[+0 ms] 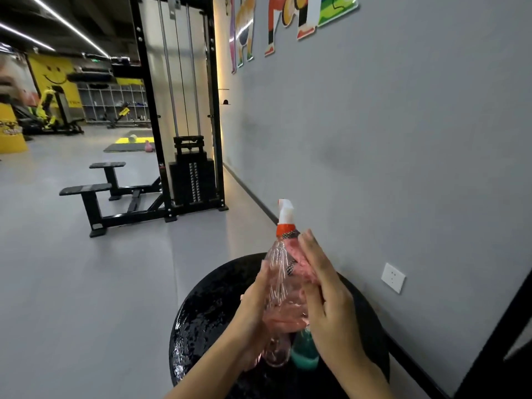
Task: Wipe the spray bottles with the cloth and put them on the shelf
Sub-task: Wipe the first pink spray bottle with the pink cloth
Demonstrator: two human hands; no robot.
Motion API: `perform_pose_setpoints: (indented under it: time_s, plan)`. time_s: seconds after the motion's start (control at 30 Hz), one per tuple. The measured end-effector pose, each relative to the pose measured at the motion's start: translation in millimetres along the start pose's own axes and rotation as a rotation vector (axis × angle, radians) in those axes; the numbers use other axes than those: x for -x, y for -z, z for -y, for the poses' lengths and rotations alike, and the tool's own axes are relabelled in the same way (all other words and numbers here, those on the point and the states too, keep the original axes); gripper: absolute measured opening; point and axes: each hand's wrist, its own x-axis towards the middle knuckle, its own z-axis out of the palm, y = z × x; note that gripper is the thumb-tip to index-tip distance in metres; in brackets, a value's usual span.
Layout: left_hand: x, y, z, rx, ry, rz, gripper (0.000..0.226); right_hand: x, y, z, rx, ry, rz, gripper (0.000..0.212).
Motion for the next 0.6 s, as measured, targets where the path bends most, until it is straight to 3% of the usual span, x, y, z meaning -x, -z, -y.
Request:
perform_pose_setpoints:
  time_s: [0.13,0.23,0.4,0.6]
  plan:
    - [2.8,-4.3,-2.8,-0.003,-0.019,0.029,0.068,7.6,8.3,8.3,0.168,0.091,0.158,0.056]
    - [11.0,-7.4,-2.6,0.01,-0.025,0.042,0.063,19.4,9.4,18.3,0.324,0.085,0.224,0.06]
    - [22.3,-11.4,-0.6,0.014,0.008,0.046,0.068,24.9,0.6,35.1,0.485,0.081,0.205,0.055]
    - [29.4,-15.4,0.5,0.022,-0.01,0.046,0.051,11.8,-4.6,41.5,0.549,0.028,0.136,0.054]
